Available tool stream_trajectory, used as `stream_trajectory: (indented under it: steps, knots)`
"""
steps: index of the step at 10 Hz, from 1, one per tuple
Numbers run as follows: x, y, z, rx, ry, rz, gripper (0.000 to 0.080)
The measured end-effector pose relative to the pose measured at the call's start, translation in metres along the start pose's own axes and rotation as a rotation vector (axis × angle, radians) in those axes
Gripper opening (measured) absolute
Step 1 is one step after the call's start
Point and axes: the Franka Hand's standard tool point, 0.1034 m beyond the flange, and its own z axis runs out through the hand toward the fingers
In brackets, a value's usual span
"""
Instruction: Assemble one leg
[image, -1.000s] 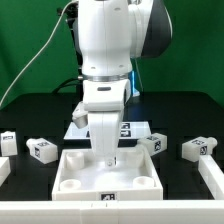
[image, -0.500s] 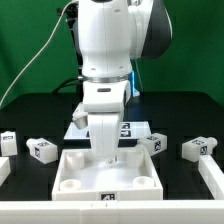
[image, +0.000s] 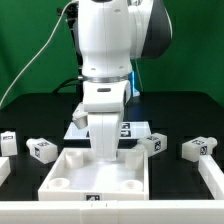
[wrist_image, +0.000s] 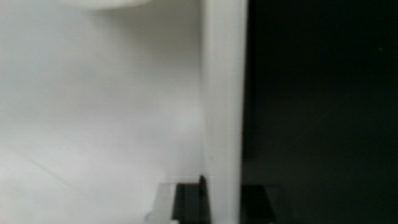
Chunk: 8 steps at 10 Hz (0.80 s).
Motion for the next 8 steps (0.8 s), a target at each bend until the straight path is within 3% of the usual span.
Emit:
stream_trajectory:
  steps: [2,4,8]
  knots:
    - [0.025,0.01,0.002,-0.006,0.012,-0.01,0.0052]
    - [0.046,0.01,0.002,0.018,0.012,-0.044,0.0052]
    - [0.069,0.009,0.003,0.036,0.025,-0.062,0.0054]
